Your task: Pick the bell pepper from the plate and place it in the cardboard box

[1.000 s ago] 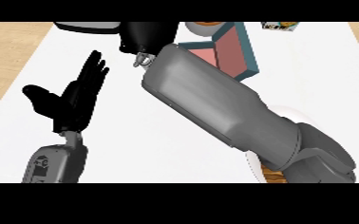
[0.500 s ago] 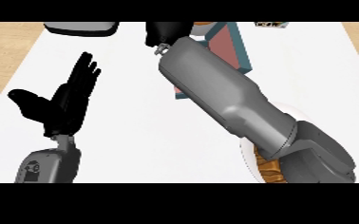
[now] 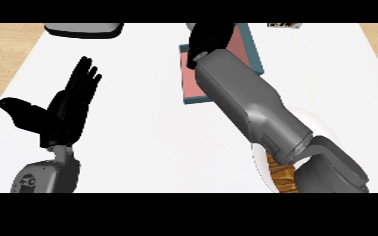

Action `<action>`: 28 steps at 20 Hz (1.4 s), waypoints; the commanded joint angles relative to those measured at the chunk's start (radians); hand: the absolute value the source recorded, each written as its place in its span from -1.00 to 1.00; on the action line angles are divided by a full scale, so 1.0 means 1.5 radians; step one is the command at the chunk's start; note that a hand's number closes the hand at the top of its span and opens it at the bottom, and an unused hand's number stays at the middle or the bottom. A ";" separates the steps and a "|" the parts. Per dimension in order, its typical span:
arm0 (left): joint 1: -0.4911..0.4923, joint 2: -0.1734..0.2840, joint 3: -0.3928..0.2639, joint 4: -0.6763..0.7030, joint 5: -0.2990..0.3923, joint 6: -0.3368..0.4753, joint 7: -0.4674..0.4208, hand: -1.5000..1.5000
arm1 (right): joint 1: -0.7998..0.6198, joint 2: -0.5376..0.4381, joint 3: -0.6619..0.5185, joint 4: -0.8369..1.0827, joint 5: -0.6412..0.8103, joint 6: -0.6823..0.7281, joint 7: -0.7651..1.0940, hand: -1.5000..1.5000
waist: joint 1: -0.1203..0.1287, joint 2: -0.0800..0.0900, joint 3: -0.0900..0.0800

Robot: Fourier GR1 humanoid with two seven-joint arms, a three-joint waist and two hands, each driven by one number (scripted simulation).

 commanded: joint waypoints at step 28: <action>0.053 0.002 0.023 -0.029 0.009 0.004 -0.016 0.00 | 0.192 -0.021 -0.219 -0.309 -0.125 -0.604 -0.295 -1.00 | -0.046 -0.011 0.002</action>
